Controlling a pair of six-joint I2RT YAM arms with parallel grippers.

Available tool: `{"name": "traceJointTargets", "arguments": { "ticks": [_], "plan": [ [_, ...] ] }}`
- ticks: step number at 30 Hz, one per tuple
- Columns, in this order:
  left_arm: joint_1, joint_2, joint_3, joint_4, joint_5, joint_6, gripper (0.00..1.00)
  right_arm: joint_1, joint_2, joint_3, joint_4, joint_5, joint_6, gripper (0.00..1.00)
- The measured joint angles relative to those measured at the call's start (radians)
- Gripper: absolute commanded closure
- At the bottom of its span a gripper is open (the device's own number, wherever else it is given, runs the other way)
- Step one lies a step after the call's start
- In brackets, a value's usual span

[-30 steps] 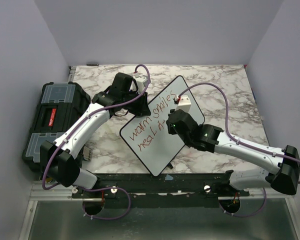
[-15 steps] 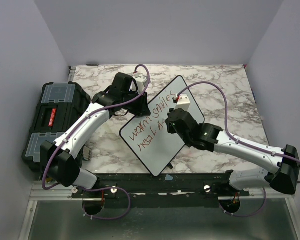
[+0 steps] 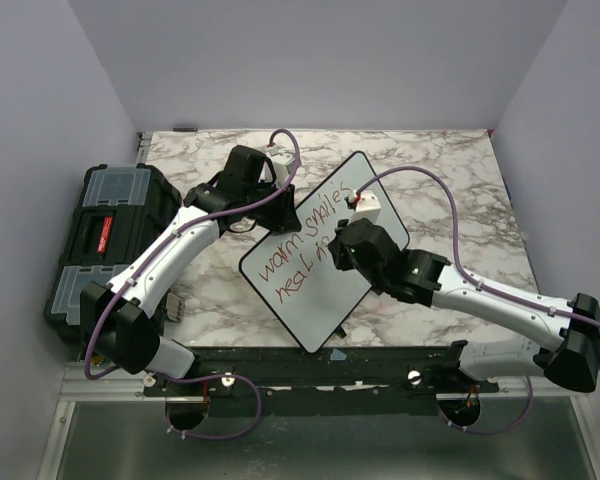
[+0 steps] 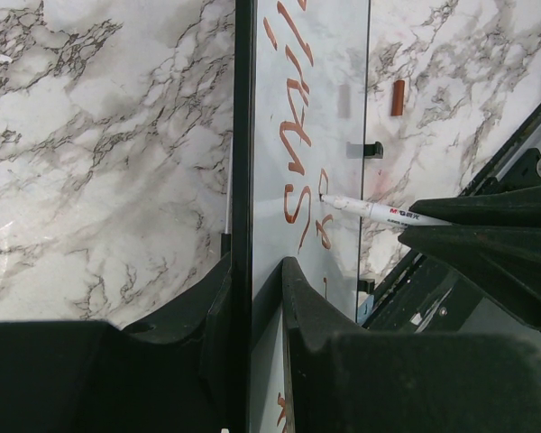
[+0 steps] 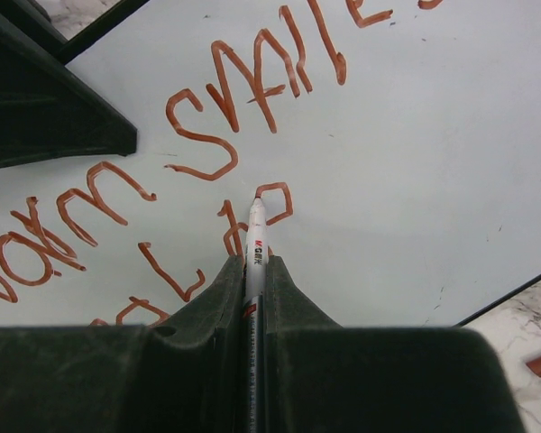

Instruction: Write a sentence on the whiteboard

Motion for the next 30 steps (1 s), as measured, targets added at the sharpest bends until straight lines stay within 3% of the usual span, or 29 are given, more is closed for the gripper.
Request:
{"name": "traceJointTargets", "arguments": {
  "ticks": [30],
  "plan": [
    [0.0, 0.0, -0.001, 0.0, -0.001, 0.0, 1.0, 0.0, -0.06, -0.088, -0.018, -0.017, 0.067, 0.99]
  ]
}}
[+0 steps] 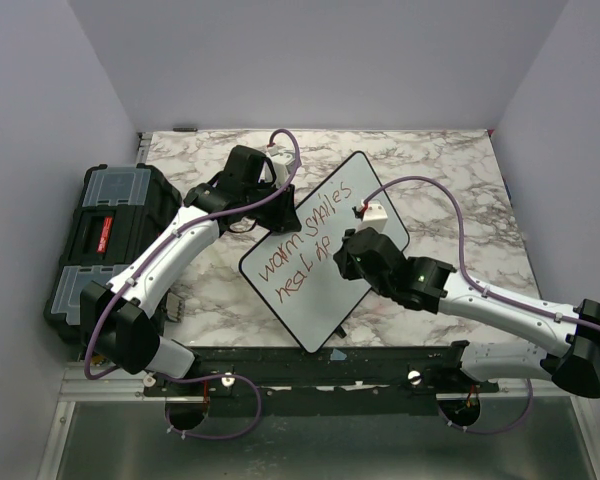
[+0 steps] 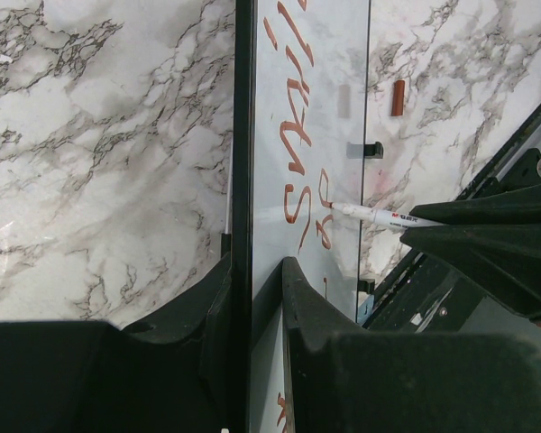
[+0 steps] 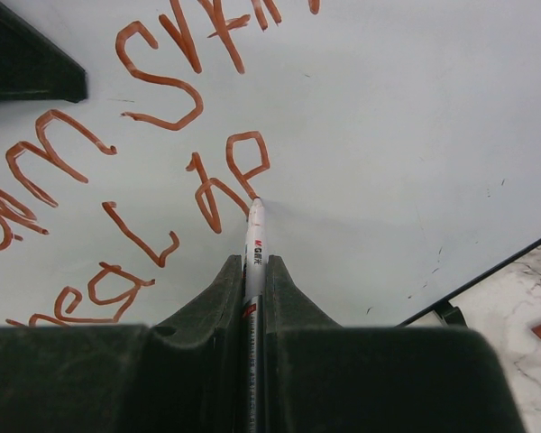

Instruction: Write a sentence on the whiteboard

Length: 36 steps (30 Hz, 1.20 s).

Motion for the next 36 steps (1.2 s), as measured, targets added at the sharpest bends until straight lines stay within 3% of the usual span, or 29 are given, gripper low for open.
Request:
{"name": "traceJointTargets", "arguments": {
  "ticks": [16, 25, 36],
  "plan": [
    [0.0, -0.002, 0.0, 0.001, 0.001, 0.0, 1.0, 0.0, 0.009, 0.005, -0.056, 0.042, -0.001, 1.0],
    [-0.002, -0.009, 0.0, 0.001, 0.002, 0.0, 1.0, -0.002, 0.033, 0.088, -0.075, 0.107, -0.035, 0.99],
    [-0.002, -0.011, 0.0, 0.0, 0.001, 0.001, 1.0, -0.071, 0.016, 0.129, -0.061, 0.103, -0.082, 0.99]
  ]
}}
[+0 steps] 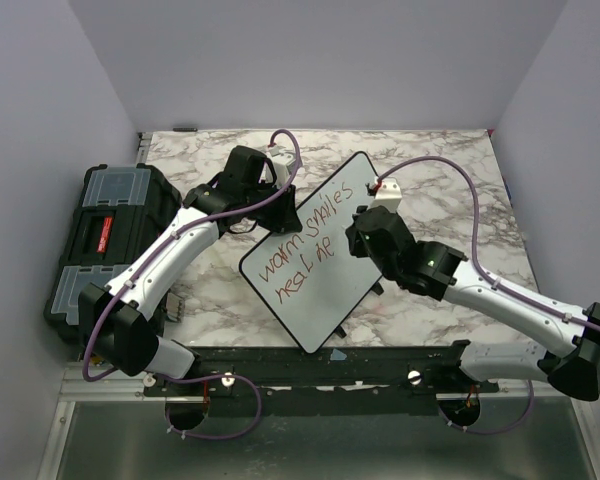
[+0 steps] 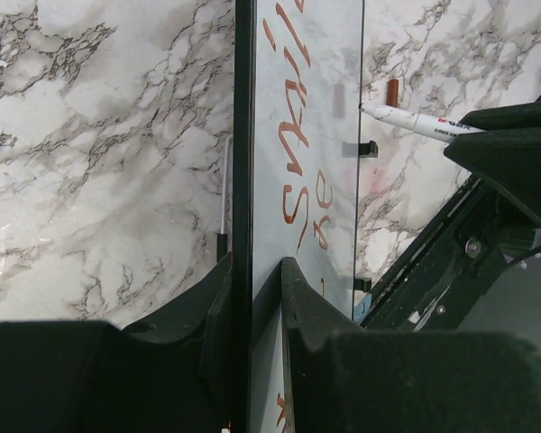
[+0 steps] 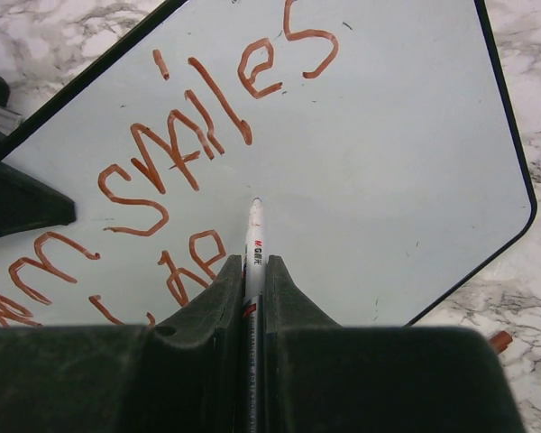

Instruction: Write a sentence on the whiteboard

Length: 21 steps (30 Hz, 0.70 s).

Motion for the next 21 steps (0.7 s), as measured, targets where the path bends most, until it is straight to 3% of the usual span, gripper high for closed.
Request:
{"name": "traceJointTargets", "arguments": {
  "ticks": [21],
  "plan": [
    [0.0, 0.0, 0.0, 0.0, 0.0, 0.0, 1.0, -0.014, -0.066, -0.103, 0.076, -0.129, -0.035, 0.99]
  ]
}}
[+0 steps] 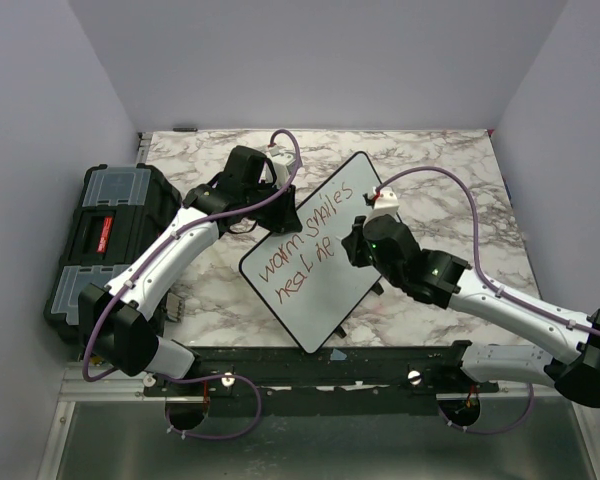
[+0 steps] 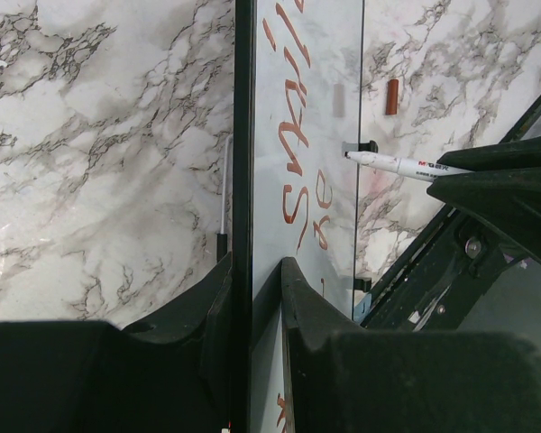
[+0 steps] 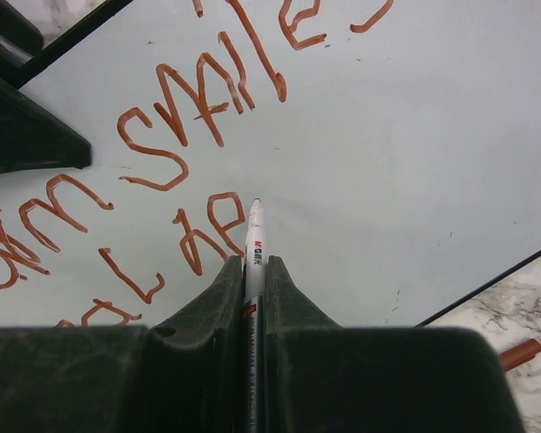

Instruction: Write a sentence on the whiteboard

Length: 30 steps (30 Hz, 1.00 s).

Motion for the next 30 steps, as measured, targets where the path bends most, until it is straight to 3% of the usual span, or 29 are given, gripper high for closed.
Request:
{"name": "traceJointTargets", "arguments": {
  "ticks": [30],
  "plan": [
    [0.0, 0.0, 0.0, 0.0, 0.0, 0.0, 1.0, -0.036, 0.028, 0.0, 0.025, 0.005, -0.026, 0.99]
  ]
}}
